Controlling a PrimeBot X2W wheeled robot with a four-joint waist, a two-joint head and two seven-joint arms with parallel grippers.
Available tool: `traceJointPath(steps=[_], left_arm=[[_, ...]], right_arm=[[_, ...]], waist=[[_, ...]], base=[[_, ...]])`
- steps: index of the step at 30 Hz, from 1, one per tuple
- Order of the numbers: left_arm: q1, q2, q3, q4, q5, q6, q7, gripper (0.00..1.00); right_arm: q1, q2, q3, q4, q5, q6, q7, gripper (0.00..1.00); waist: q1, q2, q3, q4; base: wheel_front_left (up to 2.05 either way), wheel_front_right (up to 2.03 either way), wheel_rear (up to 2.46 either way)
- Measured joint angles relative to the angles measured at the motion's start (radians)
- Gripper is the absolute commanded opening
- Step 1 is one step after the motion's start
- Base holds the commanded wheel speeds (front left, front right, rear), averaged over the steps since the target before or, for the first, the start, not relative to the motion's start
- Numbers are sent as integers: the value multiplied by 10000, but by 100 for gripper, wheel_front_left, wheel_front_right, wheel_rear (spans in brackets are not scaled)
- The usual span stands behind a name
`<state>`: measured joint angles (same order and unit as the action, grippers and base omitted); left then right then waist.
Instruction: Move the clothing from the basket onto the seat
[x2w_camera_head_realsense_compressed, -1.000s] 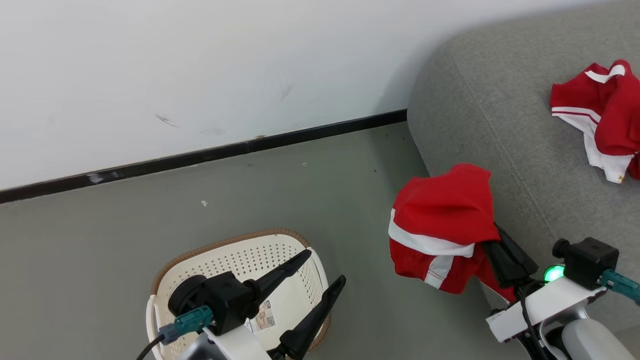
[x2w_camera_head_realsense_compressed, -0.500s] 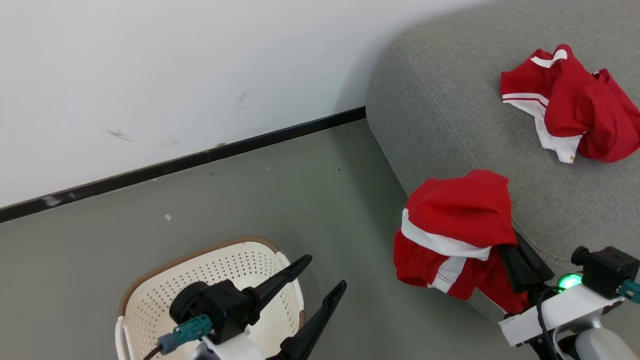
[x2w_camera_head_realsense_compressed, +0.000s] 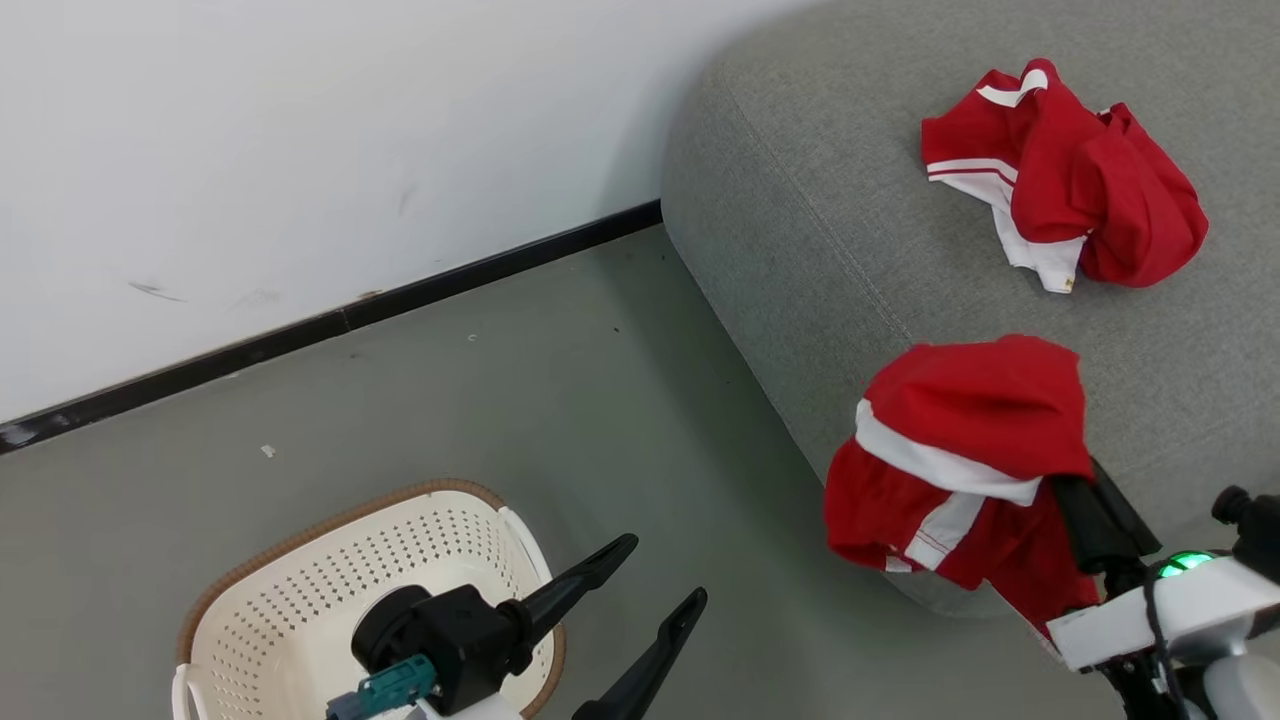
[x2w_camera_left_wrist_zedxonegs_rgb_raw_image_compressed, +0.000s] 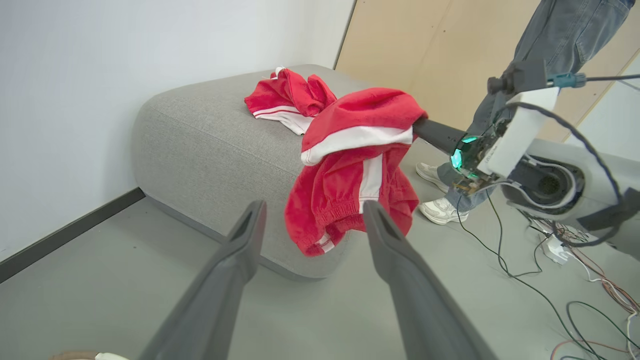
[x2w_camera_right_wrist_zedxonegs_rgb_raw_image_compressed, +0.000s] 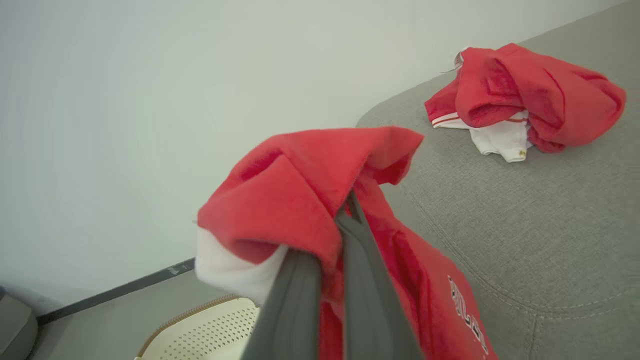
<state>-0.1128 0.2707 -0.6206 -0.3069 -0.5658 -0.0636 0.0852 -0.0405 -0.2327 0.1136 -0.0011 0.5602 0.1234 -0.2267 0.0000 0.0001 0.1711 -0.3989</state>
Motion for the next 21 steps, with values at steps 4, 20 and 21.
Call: traceJointPath(steps=[4,20,21], left_arm=[[19,17,-40,-63,86,59,2,100],[16,-88,-144,-543,485,230,13,100],[16,-82,-148,-554,487,265,13,100]], right_arm=[[-204,-157,-635,81,514,0,178,0],[-3017,-529,-3005,1216,2201,0,1847,0],[-3269,-564,-3243,1381,2299,0,1973,0]], waist=[[0,0,159,-108],[0,0,575,376],[0,0,611,422]], base=[[0,0,0],[0,0,0],[0,0,0]])
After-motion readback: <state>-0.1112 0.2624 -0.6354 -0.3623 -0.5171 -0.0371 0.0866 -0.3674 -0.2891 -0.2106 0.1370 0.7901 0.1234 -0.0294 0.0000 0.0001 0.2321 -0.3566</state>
